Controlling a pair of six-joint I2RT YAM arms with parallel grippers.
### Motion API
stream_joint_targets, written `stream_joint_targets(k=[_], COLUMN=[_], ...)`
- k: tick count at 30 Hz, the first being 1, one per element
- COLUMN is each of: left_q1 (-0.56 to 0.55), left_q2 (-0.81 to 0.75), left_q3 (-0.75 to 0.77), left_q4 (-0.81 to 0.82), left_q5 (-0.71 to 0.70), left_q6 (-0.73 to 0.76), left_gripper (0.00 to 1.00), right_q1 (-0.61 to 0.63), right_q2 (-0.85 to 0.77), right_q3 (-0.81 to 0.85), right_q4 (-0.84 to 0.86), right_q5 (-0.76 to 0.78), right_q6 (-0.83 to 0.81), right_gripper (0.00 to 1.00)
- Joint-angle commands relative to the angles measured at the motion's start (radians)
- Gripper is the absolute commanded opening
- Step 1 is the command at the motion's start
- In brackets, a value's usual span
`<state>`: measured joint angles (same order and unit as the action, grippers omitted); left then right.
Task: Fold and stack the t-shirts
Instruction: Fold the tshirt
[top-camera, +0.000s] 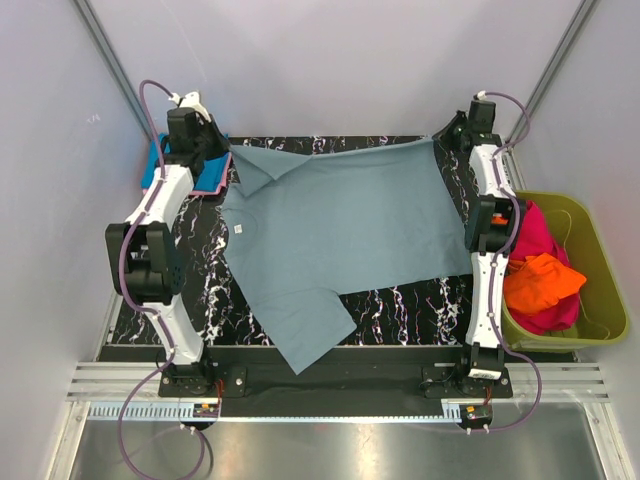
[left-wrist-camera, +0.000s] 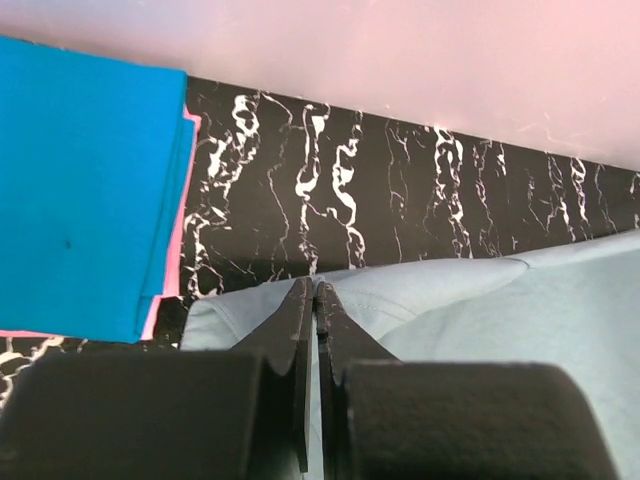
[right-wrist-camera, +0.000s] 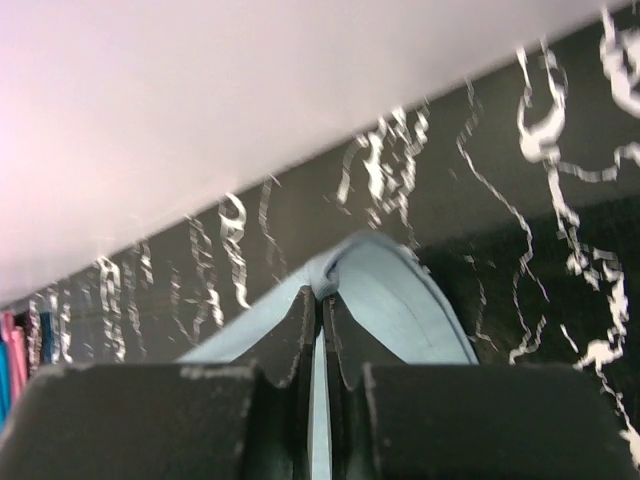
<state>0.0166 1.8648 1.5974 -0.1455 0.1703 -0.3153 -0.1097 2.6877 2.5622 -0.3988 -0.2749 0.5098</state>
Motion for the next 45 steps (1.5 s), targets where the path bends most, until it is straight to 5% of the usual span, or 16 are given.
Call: stream_joint_targets(k=[1, 14, 27, 45], left_q1=[0.005, 0.006, 0.005, 0.000], left_q2=[-0.081, -0.288, -0.314, -0.360], left_q3=[-0.057, -0.278, -0.382, -0.456], left_q4=[0.069, -0.006, -0.045, -0.065], left_q5=[0.043, 0.109, 0.146, 0.187], left_q6=[-0.033, -0.080, -0.090, -0.108], left_gripper=[0.00, 0.00, 0.00, 0.00], right_q1=[-0.004, -0.004, -0.005, -0.033], right_q2=[-0.095, -0.293, -0.473, -0.526], right_q3=[-0.068, -0.324, -0.654, -0.763], right_q4=[0.029, -0.023, -0.020, -0.018], right_q5=[0.002, 0.019, 0.066, 0.114], right_q6=[-0.020, -0.051, -0.108, -0.129], right_gripper=[0.07, 0.02, 0.00, 0.00])
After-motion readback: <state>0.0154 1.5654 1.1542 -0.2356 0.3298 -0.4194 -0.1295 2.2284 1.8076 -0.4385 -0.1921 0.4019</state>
